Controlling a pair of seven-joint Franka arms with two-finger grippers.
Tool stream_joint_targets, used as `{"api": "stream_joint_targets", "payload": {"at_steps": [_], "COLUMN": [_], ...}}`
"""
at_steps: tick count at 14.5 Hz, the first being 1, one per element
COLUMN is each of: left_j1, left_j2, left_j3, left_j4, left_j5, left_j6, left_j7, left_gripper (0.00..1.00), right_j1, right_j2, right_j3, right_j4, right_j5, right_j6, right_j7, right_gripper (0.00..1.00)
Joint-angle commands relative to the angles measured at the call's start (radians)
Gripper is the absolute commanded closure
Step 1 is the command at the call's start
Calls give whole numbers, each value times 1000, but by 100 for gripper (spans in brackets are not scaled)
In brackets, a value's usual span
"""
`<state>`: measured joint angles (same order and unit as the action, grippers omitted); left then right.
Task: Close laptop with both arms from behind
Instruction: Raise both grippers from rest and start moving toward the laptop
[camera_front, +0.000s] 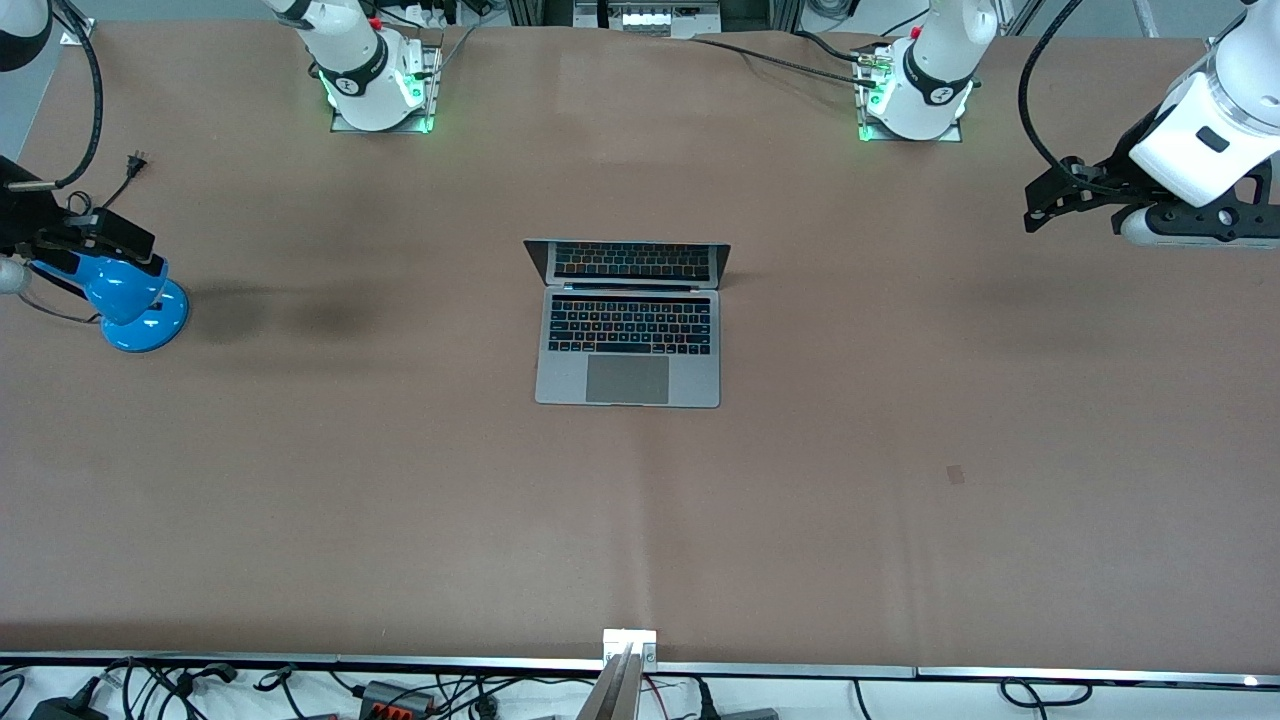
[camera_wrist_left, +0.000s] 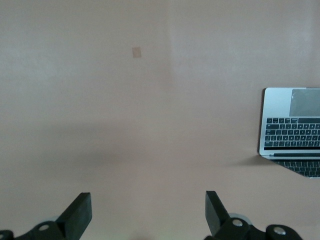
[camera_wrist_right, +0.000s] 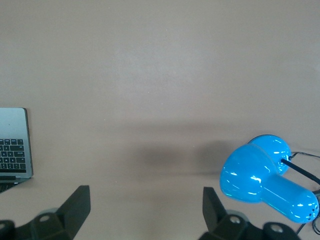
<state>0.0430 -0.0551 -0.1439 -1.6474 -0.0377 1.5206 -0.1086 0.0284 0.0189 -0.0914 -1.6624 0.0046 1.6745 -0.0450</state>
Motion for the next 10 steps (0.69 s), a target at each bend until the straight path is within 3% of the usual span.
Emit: {"api": "stream_joint_targets", "payload": {"at_steps": [1,10], "left_j1": [-2,-18], "left_j2": [38,101], "left_j3": [-6,-13], "left_j4": [20,60], "left_j5": [19,18], "left_j6": [-69,-111], "left_j7": [0,0], "left_gripper": [0,0], "right_j1": [-1,25], "right_j2": [-14,-5], "right_j3": [7,15], "right_j4": [-19,-19], "right_j5": [-8,-3], "right_j6": [8,4], "right_j7": [10,10], "right_gripper": [18,85]}}
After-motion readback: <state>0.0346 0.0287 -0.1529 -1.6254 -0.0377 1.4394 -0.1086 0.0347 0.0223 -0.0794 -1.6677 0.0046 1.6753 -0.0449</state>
